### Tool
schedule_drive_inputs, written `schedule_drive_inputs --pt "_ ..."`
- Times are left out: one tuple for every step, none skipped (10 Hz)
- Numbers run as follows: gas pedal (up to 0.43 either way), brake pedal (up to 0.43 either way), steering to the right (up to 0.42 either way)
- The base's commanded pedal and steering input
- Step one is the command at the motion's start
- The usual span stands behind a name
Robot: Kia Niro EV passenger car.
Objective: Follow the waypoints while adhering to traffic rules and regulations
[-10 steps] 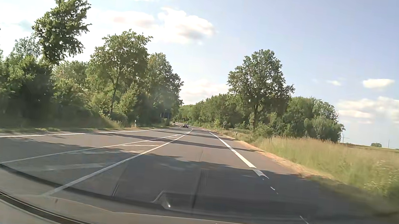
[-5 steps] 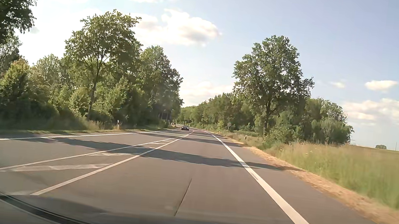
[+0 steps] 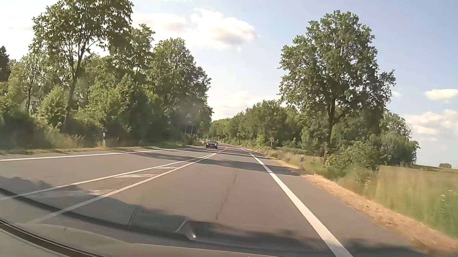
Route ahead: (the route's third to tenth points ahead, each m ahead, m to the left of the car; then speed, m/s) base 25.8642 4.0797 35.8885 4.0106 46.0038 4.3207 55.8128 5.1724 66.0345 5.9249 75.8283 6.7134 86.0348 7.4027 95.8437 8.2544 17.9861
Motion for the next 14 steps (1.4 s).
schedule_drive_inputs --pt "0.319 0.006 -0.006" --pt "0.339 0.006 -0.005" --pt "0.339 0.006 -0.005" --pt "0.339 0.006 -0.003" --pt "0.339 0.006 -0.002" --pt "0.339 0.006 -0.001" --pt "0.339 0.006 -0.001" --pt "0.35 0.006 -0.005" --pt "0.35 0.006 -0.007" --pt "0.358 0.006 -0.007" --pt "0.358 0.012 -0.005" --pt "0.358 0.006 -0.004" --pt "0.37 0.006 -0.004" --pt "0.37 0.006 -0.004"
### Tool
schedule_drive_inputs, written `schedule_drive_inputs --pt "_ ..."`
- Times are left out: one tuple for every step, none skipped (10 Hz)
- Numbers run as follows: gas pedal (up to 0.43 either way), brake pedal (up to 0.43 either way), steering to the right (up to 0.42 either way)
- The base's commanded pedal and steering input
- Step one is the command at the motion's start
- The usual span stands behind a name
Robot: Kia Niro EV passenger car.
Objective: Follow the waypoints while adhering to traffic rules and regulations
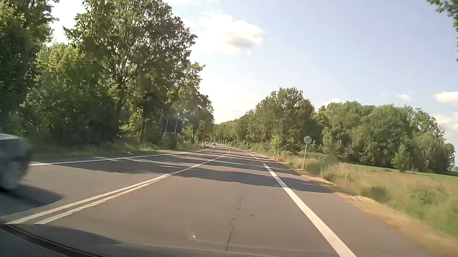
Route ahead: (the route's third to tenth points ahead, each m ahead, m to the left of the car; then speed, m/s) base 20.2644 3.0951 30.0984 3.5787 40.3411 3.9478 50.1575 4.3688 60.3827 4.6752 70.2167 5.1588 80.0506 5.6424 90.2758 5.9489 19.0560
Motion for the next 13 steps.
schedule_drive_inputs --pt "0.37 0.006 -0.003" --pt "0.37 0.006 -0.003" --pt "0.37 0.006 -0.003" --pt "0.37 0.006 -0.003" --pt "0.37 0.006 -0.003" --pt "0.37 0.006 -0.002" --pt "0.37 0.006 -0.001" --pt "0.37 0.006 -0.001" --pt "0.37 0.006 0.0" --pt "0.37 0.006 0.0" --pt "0.37 0.006 0.0" --pt "0.37 0.006 0.0" --pt "0.37 0.006 0.0"
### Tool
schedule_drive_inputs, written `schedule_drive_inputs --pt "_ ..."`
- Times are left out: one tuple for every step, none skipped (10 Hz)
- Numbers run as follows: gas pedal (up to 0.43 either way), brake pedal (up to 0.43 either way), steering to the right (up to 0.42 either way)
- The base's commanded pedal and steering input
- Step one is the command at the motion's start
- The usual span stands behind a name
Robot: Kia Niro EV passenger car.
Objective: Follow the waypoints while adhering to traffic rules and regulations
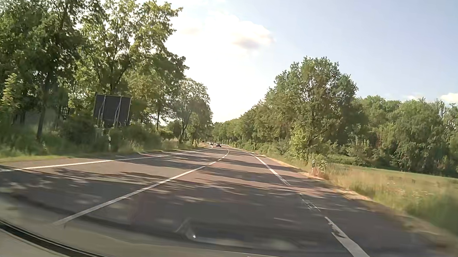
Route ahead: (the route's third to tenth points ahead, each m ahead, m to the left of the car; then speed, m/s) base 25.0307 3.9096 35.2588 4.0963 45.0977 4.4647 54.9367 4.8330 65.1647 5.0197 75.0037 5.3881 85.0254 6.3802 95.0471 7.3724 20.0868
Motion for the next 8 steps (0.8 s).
schedule_drive_inputs --pt "0.37 0.006 0.0" --pt "0.37 0.006 0.0" --pt "0.37 0.006 0.0" --pt "0.37 0.006 0.0" --pt "0.37 0.006 0.0" --pt "0.37 0.006 0.0" --pt "0.37 0.006 0.0" --pt "0.37 0.006 0.0"
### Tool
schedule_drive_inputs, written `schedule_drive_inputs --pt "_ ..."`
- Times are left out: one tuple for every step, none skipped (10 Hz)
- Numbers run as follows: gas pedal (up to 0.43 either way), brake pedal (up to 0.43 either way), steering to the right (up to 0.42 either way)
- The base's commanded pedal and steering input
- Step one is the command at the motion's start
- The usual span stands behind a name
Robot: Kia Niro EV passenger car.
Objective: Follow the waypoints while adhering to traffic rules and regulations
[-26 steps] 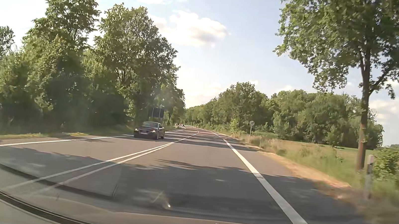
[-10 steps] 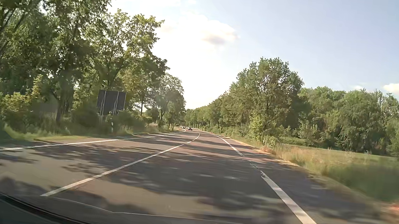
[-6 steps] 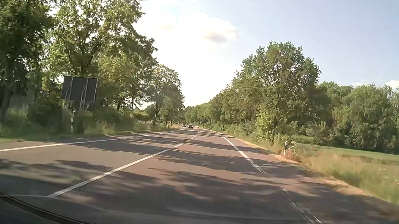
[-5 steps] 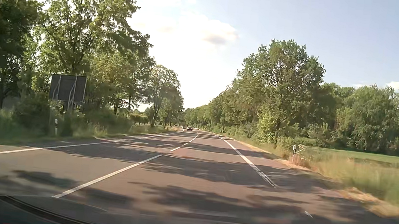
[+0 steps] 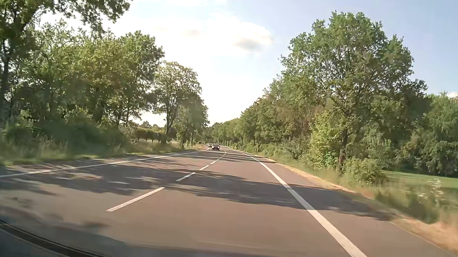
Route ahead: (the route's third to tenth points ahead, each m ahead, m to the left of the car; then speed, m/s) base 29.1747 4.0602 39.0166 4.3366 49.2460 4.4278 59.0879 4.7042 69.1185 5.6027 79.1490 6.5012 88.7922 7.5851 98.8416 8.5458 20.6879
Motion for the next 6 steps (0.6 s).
schedule_drive_inputs --pt "0.37 0.006 0.0" --pt "0.37 0.006 0.0" --pt "0.37 0.006 -0.001" --pt "0.37 0.006 -0.002" --pt "0.37 0.006 -0.002" --pt "0.37 0.006 -0.003"
